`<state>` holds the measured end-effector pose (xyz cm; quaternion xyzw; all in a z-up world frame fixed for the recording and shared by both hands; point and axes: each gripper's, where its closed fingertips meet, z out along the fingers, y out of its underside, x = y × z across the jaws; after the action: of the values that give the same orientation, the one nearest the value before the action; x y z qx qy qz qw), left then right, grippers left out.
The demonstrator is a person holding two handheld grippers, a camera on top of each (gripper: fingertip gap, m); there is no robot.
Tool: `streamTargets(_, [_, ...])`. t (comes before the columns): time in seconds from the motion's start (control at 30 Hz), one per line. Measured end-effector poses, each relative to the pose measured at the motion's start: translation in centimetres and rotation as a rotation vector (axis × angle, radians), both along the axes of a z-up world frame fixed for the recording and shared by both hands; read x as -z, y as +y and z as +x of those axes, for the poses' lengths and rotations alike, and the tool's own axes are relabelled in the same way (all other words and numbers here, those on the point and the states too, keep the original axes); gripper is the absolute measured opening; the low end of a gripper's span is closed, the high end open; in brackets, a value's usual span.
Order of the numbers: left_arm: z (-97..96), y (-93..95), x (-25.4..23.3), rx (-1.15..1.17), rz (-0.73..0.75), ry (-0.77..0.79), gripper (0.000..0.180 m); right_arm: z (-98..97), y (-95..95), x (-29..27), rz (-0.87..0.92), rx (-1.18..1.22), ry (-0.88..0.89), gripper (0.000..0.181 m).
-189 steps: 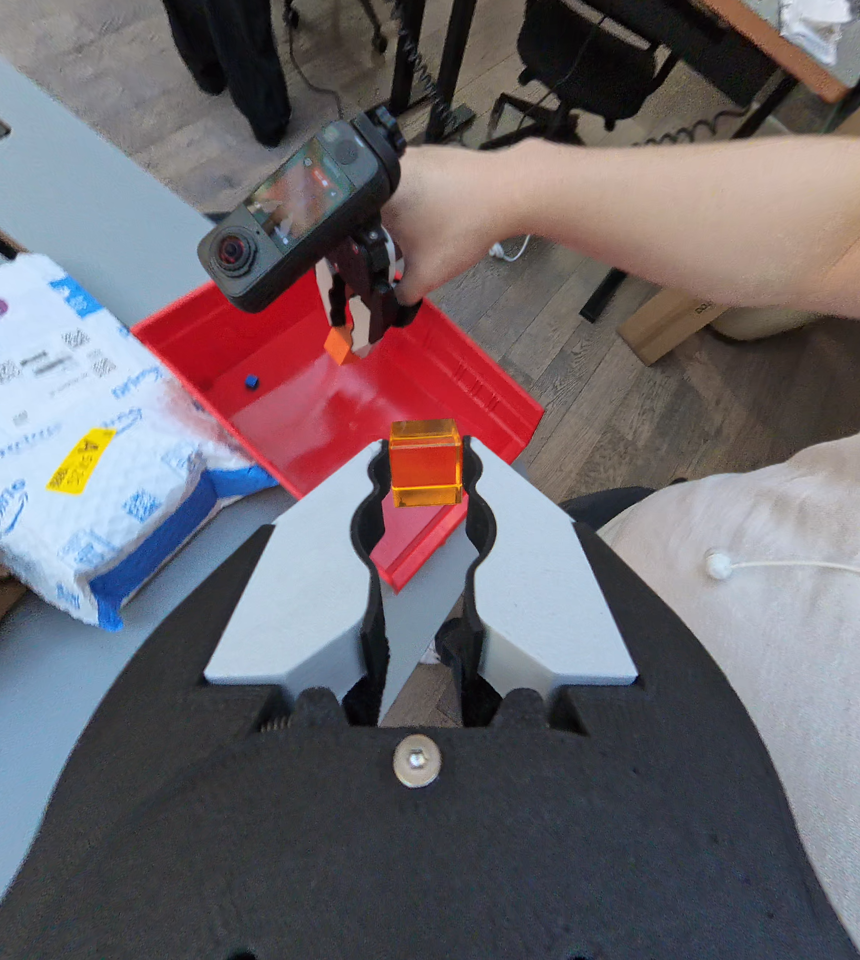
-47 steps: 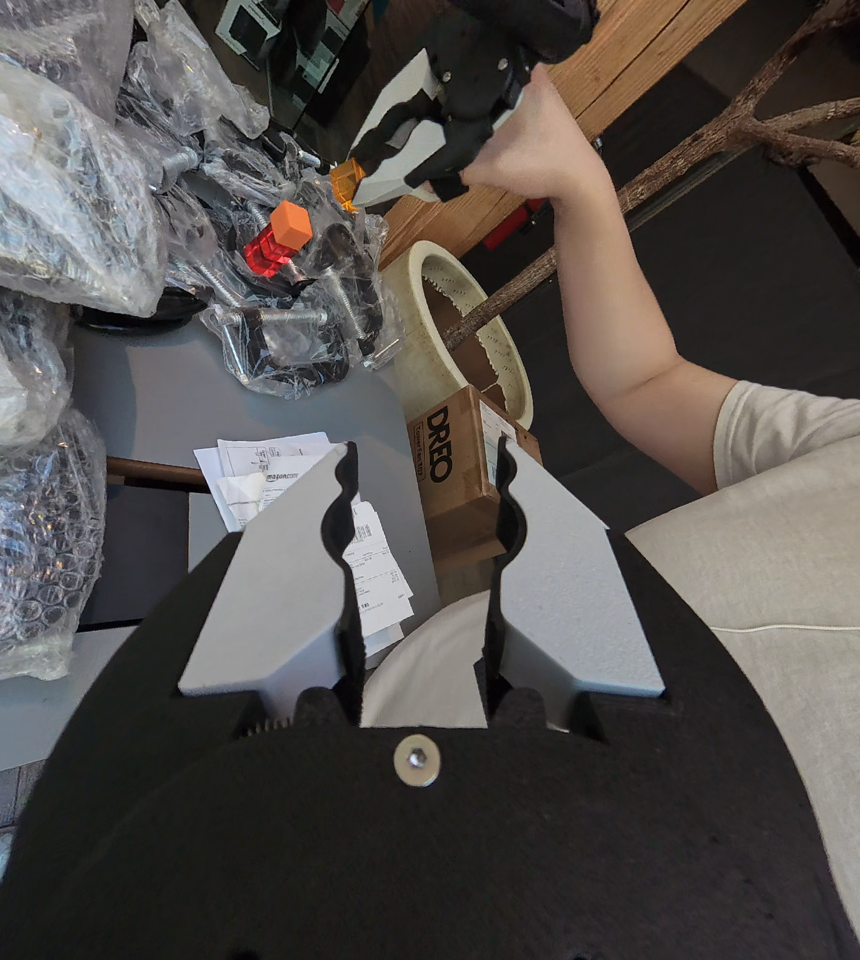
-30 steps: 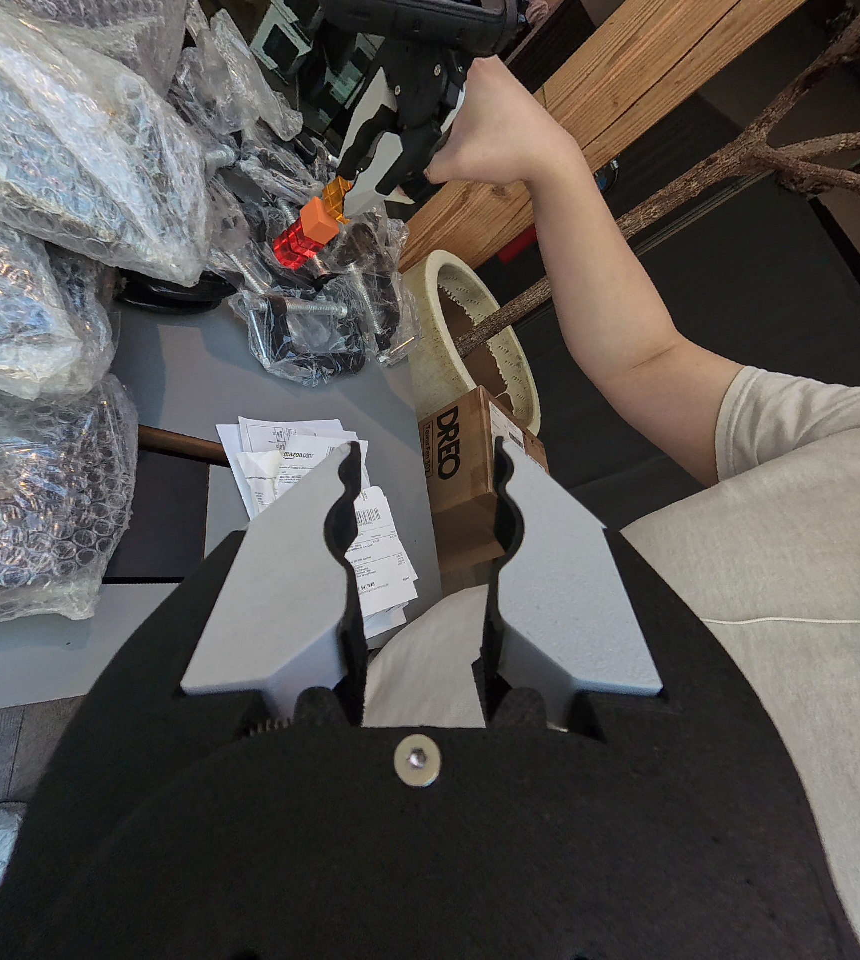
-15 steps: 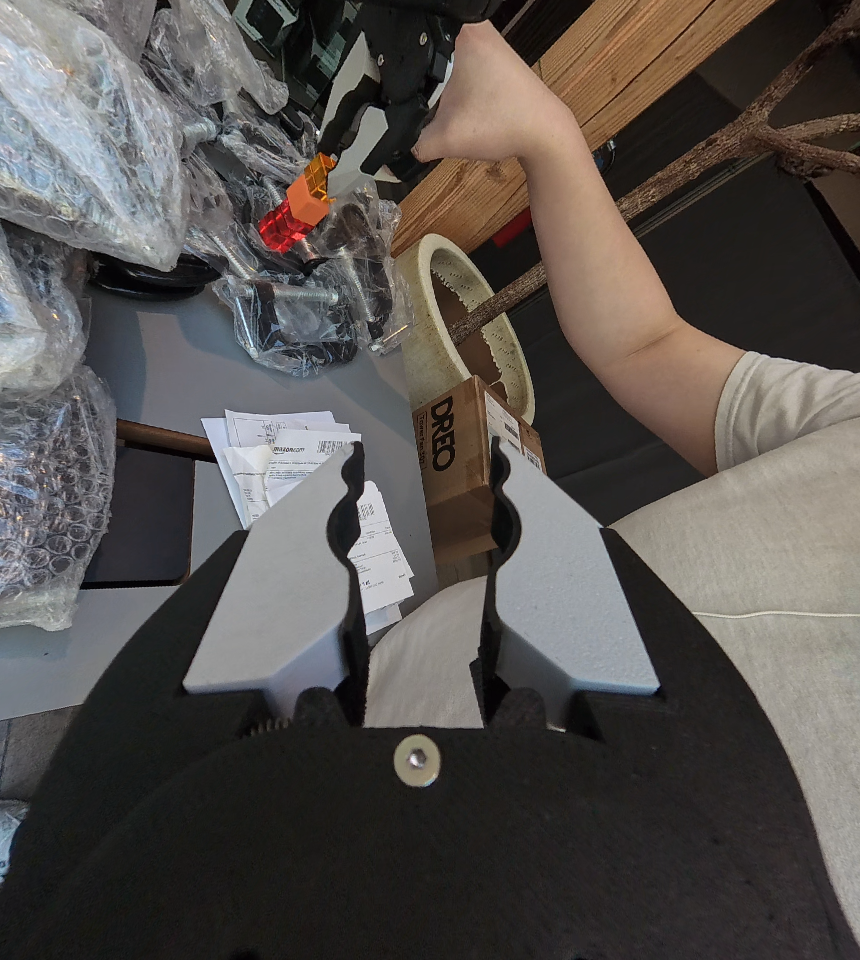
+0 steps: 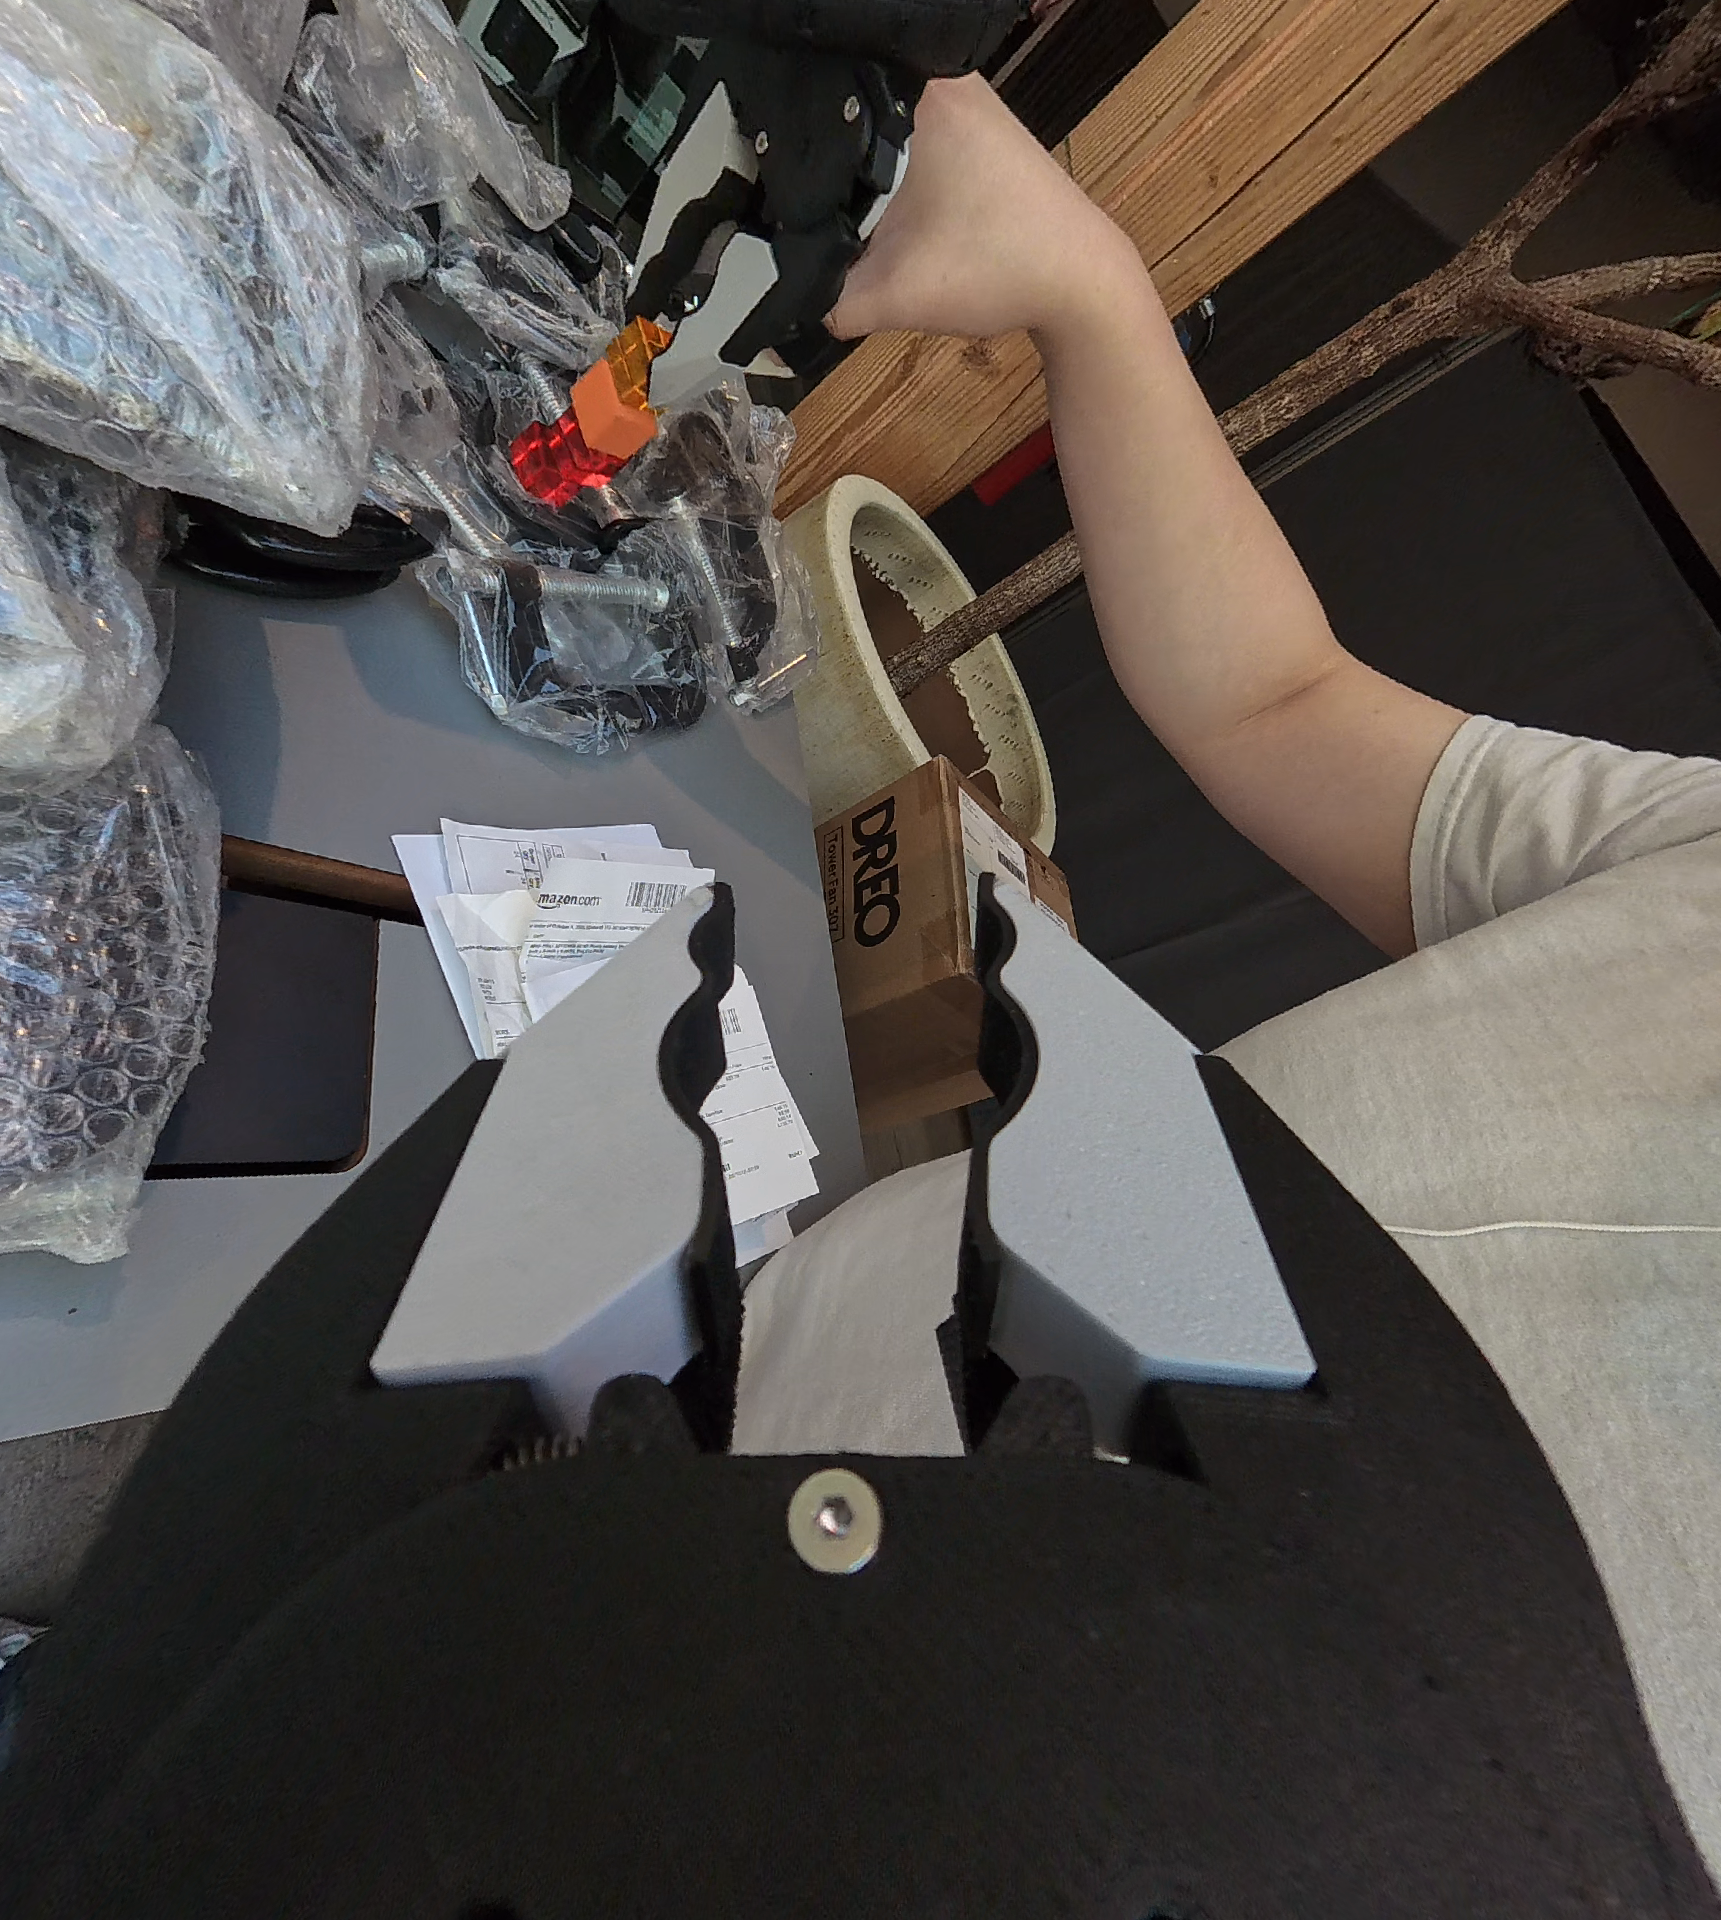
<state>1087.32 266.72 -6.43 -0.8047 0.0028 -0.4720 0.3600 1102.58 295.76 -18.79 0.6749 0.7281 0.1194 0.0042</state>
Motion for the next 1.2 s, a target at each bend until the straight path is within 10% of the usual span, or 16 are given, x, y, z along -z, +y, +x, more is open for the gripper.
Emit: streamTargets(1.2, [-0.1,0.8,0.4,0.026,-0.024,0.002,0.041,-0.6,1.2,-0.8,0.008,-0.013,0.043,0.025])
